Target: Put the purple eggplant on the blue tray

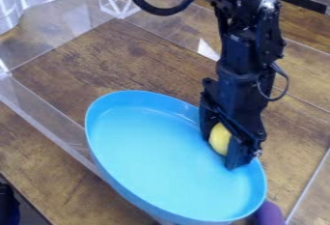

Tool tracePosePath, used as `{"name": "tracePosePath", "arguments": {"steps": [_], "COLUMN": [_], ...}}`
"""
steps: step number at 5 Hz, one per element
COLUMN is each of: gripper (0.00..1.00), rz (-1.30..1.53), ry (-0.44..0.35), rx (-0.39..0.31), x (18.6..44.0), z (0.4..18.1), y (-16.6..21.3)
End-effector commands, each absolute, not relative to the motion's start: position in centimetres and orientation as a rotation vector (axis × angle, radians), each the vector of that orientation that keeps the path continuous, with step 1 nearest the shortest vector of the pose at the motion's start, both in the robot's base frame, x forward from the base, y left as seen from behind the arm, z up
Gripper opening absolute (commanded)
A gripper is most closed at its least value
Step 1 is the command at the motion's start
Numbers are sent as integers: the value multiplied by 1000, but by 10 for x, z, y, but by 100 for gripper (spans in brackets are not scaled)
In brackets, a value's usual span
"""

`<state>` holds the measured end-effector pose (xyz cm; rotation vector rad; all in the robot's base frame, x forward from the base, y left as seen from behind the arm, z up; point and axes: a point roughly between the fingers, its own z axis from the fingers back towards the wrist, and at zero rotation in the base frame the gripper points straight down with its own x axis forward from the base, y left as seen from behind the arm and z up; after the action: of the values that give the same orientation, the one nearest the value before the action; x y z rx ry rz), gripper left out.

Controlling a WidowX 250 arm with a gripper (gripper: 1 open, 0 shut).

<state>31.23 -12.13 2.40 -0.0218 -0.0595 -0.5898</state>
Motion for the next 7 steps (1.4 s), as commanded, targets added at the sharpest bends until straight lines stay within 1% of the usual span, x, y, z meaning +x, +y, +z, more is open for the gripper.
{"name": "tracePosePath", "arguments": {"steps": [1, 5, 7], "gripper": [0, 0, 0], "rz": [-623, -642, -651], "ry": [-62, -80, -57], "rx": [-18, -13, -17], "x": [313, 318, 310], "z": [20, 17, 13], "y": [-126, -126, -126]}}
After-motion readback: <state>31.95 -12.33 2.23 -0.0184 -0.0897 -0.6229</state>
